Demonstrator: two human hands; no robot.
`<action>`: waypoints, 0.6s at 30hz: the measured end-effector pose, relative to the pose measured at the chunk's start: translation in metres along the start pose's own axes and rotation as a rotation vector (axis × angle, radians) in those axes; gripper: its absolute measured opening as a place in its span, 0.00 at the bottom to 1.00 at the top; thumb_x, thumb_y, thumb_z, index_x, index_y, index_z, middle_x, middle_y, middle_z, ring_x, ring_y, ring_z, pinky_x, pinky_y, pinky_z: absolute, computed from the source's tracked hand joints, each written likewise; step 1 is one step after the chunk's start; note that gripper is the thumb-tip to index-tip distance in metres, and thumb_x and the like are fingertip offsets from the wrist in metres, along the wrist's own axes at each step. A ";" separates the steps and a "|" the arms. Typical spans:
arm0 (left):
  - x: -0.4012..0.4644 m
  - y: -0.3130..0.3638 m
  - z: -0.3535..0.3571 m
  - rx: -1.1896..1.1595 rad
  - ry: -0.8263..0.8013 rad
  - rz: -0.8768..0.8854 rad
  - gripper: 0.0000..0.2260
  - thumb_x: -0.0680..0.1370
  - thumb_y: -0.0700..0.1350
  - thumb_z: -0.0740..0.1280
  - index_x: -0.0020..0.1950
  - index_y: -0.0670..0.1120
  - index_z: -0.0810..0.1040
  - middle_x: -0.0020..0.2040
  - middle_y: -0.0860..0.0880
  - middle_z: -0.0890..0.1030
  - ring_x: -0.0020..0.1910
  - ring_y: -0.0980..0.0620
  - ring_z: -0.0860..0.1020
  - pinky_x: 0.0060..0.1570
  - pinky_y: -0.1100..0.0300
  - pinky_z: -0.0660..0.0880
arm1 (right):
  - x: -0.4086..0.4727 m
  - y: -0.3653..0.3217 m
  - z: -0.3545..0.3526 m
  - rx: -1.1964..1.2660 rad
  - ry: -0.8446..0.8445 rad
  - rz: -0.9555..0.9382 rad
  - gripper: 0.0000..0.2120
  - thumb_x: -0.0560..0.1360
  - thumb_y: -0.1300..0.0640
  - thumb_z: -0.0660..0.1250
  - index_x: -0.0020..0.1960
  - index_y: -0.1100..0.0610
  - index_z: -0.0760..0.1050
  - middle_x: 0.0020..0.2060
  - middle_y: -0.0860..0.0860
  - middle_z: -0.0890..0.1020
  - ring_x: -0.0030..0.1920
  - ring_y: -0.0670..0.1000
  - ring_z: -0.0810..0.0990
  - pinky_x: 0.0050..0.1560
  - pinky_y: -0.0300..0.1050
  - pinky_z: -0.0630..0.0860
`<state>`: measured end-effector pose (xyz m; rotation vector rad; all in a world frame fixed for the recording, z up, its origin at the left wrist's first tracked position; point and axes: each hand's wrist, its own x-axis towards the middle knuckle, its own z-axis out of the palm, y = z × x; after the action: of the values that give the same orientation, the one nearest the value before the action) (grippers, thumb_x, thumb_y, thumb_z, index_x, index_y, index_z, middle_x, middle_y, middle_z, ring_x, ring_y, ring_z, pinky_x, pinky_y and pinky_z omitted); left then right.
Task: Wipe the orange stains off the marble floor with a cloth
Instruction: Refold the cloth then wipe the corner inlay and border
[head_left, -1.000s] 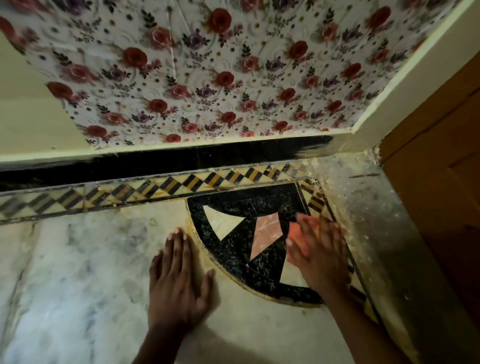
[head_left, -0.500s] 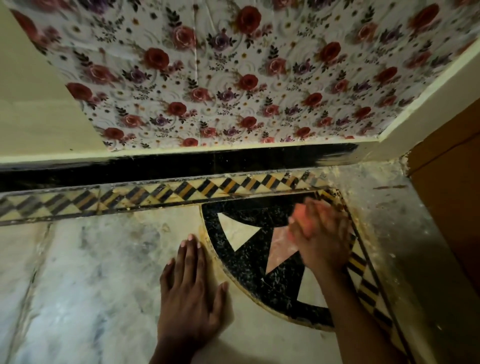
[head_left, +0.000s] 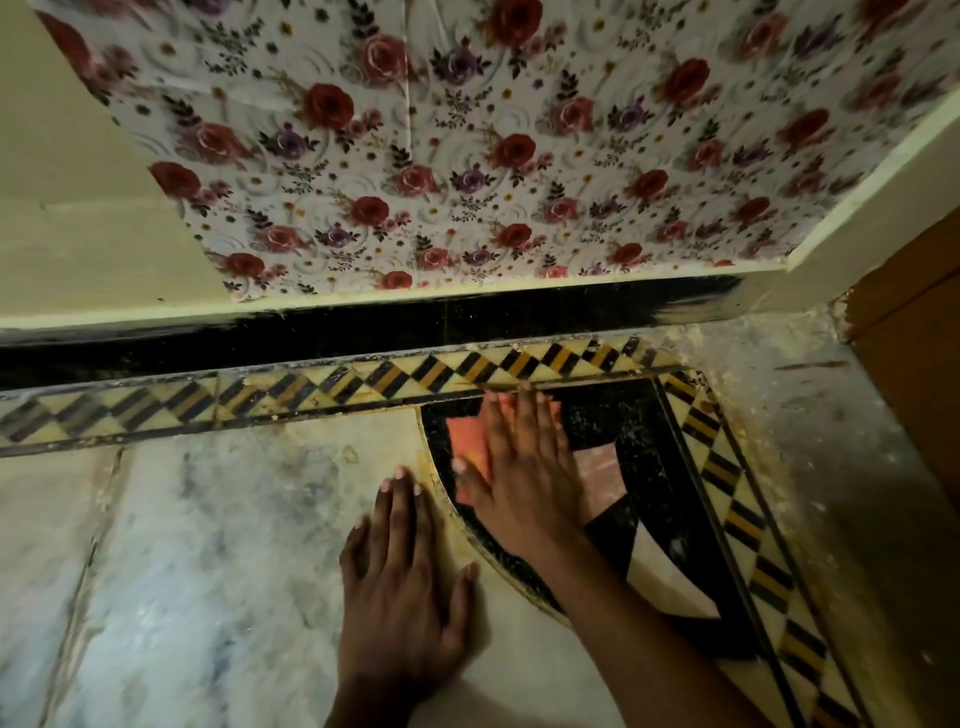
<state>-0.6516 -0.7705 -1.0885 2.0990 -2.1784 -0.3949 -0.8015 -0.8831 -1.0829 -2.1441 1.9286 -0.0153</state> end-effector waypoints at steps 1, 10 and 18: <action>0.000 -0.002 0.001 0.009 -0.005 0.005 0.40 0.83 0.67 0.46 0.87 0.41 0.52 0.88 0.42 0.47 0.88 0.43 0.48 0.82 0.40 0.55 | -0.003 0.020 -0.003 -0.003 0.000 0.043 0.42 0.81 0.28 0.44 0.85 0.49 0.33 0.85 0.60 0.36 0.84 0.62 0.36 0.83 0.59 0.40; 0.000 -0.002 0.003 0.054 0.002 -0.001 0.40 0.83 0.67 0.49 0.87 0.41 0.51 0.88 0.42 0.45 0.88 0.42 0.47 0.81 0.42 0.52 | 0.085 0.003 -0.020 0.123 0.014 0.447 0.45 0.82 0.30 0.48 0.85 0.60 0.39 0.82 0.70 0.38 0.83 0.72 0.36 0.81 0.68 0.35; 0.001 -0.002 0.002 0.033 0.024 0.022 0.41 0.83 0.66 0.51 0.86 0.39 0.53 0.88 0.41 0.47 0.87 0.41 0.50 0.81 0.42 0.53 | -0.055 0.073 -0.008 -0.048 0.018 0.082 0.41 0.76 0.19 0.44 0.84 0.33 0.42 0.87 0.54 0.45 0.85 0.64 0.44 0.83 0.66 0.49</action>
<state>-0.6502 -0.7713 -1.0913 2.0834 -2.2076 -0.3329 -0.8812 -0.8374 -1.0810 -2.0996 2.0455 0.0283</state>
